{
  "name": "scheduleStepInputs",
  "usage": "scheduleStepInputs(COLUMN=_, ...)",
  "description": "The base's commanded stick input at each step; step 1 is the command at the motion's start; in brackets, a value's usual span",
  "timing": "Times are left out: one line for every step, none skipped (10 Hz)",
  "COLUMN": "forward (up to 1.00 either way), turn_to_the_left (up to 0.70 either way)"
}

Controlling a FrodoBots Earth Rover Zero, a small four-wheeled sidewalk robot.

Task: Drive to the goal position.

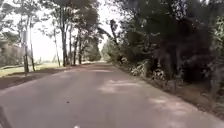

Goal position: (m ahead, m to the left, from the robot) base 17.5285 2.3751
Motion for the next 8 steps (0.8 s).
scheduleStepInputs(forward=1.0, turn_to_the_left=-0.04)
scheduleStepInputs(forward=1.0, turn_to_the_left=-0.05)
scheduleStepInputs(forward=1.0, turn_to_the_left=-0.04)
scheduleStepInputs(forward=1.0, turn_to_the_left=-0.04)
scheduleStepInputs(forward=1.0, turn_to_the_left=-0.04)
scheduleStepInputs(forward=1.0, turn_to_the_left=-0.04)
scheduleStepInputs(forward=1.0, turn_to_the_left=-0.04)
scheduleStepInputs(forward=1.0, turn_to_the_left=-0.05)
